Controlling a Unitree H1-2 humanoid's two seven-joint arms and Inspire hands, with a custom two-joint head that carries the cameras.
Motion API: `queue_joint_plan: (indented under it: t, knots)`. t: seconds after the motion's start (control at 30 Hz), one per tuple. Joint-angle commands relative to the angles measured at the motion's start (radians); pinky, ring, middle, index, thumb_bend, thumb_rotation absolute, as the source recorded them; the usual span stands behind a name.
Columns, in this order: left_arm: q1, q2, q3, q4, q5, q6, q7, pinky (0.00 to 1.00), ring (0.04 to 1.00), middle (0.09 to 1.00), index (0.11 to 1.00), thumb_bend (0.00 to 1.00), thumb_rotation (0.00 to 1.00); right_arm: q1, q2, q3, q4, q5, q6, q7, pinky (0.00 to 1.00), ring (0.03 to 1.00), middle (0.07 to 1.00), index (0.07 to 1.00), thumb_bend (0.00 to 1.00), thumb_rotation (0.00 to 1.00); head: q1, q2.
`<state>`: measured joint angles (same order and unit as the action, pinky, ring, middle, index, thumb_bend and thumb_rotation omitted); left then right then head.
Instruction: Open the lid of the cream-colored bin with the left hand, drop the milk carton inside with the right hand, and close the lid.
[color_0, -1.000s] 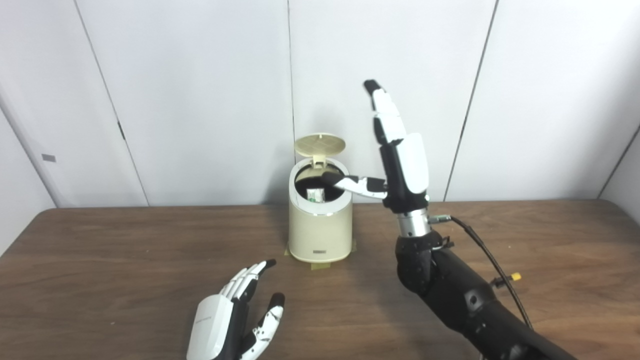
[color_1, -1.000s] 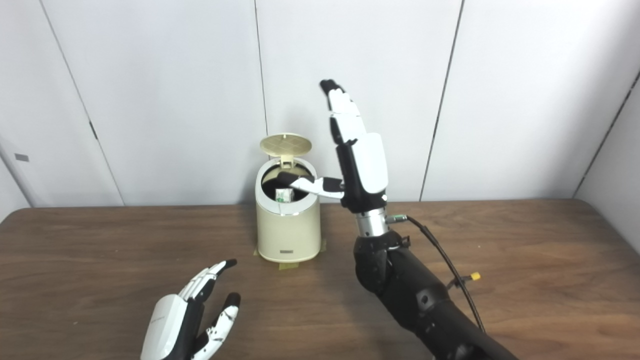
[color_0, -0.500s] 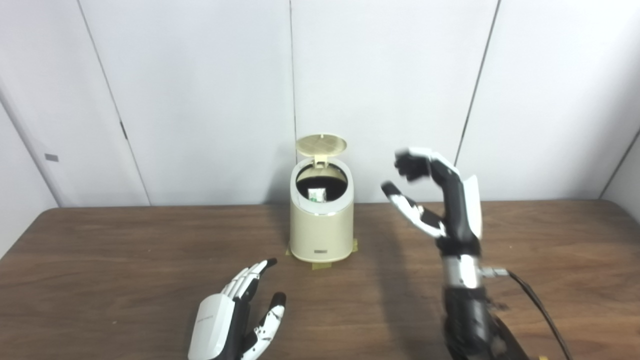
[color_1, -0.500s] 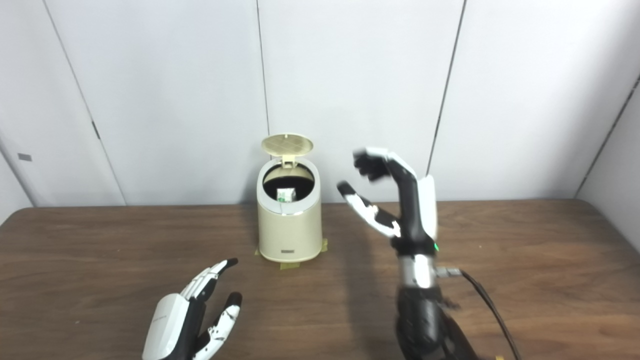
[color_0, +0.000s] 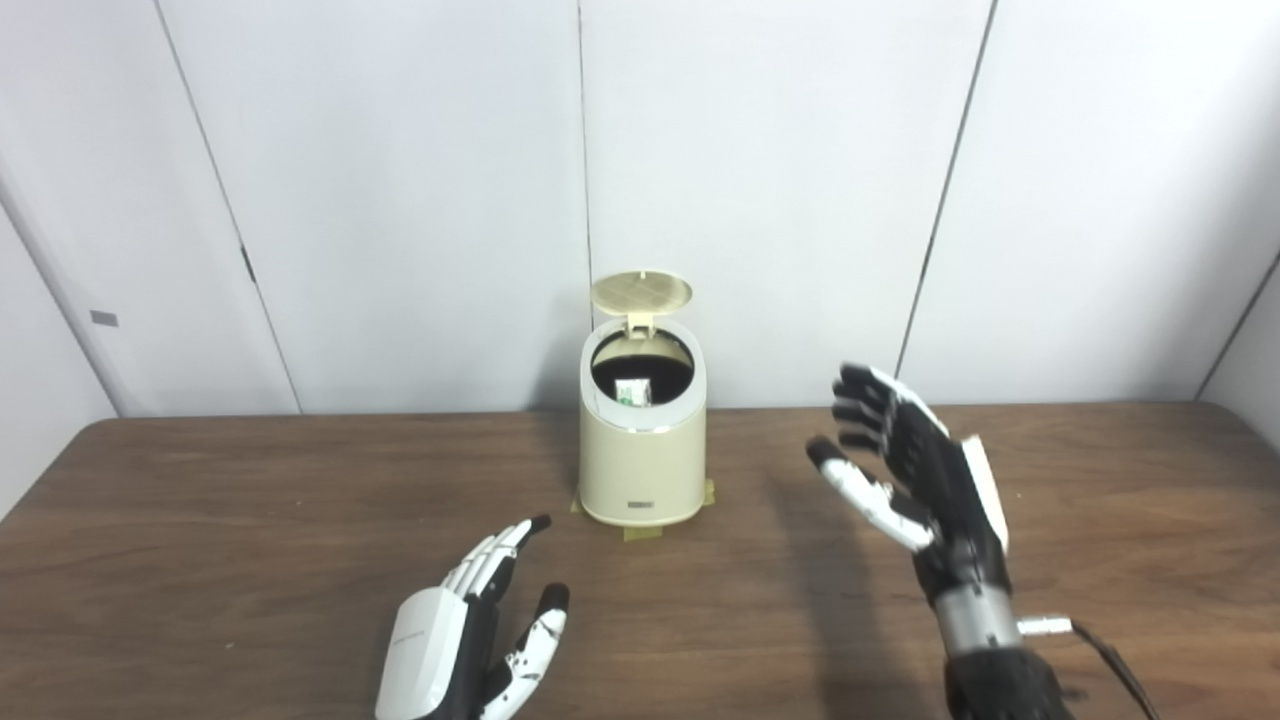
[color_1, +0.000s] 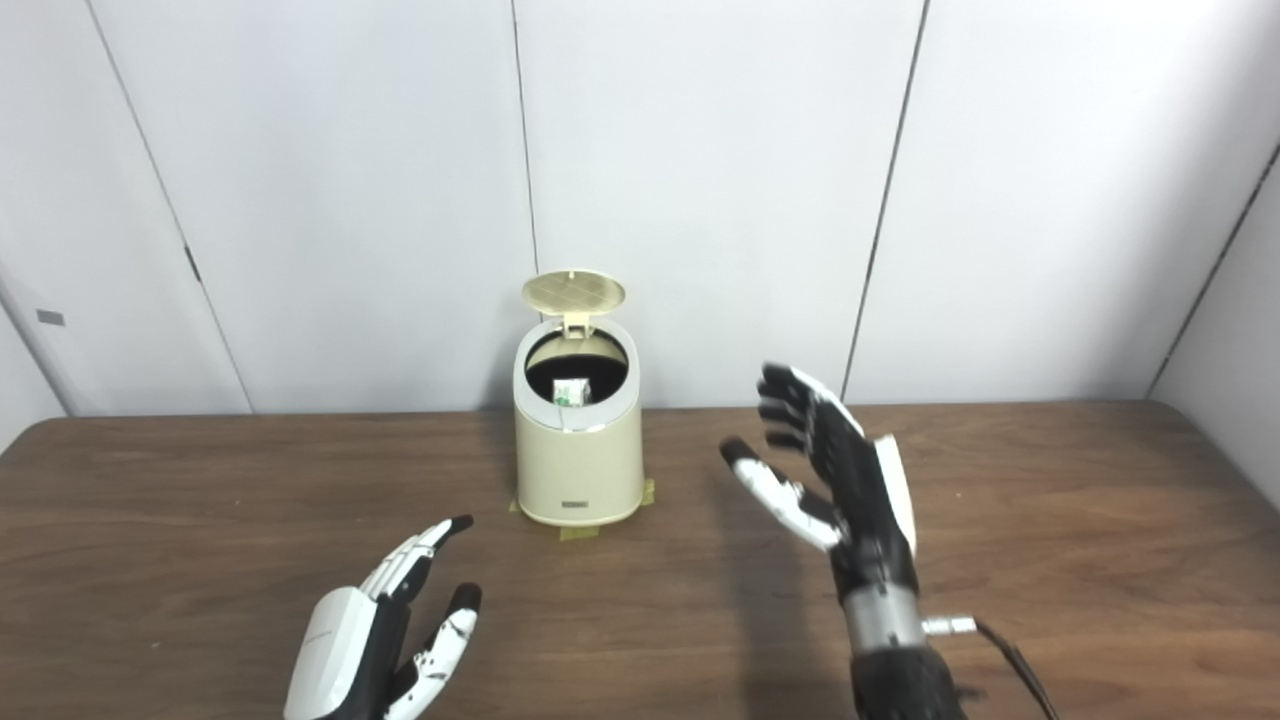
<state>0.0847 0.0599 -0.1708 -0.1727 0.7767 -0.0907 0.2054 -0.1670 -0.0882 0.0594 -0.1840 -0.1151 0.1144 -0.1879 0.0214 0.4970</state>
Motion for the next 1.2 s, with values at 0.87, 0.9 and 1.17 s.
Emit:
queue_joint_plan:
  t: [0.87, 0.9, 1.17]
  knots:
    - [-0.358, 0.036, 0.087, -0.287, 0.042, 0.212, -0.196, 1.00, 0.899, 0.889, 0.887, 0.51, 1.00, 0.106, 0.020, -0.020, 0.216, -0.075, -0.314, 0.037, 0.60, 0.688, 0.755, 0.784, 0.27, 0.12, 0.004, -0.009]
    - [-0.386, 0.036, 0.087, -0.296, 0.055, 0.233, -0.213, 1.00, 0.903, 0.891, 0.890, 0.52, 1.00, 0.106, 0.021, -0.019, 0.223, -0.077, -0.326, 0.034, 0.59, 0.686, 0.754, 0.782, 0.27, 0.14, 0.003, -0.009]
    - [-0.600, 0.033, 0.054, -0.271, 0.145, 0.313, -0.311, 1.00, 0.915, 0.917, 0.914, 0.59, 1.00, 0.103, 0.028, -0.017, 0.259, -0.038, -0.341, 0.049, 0.64, 0.723, 0.768, 0.782, 0.27, 0.16, -0.004, -0.010]
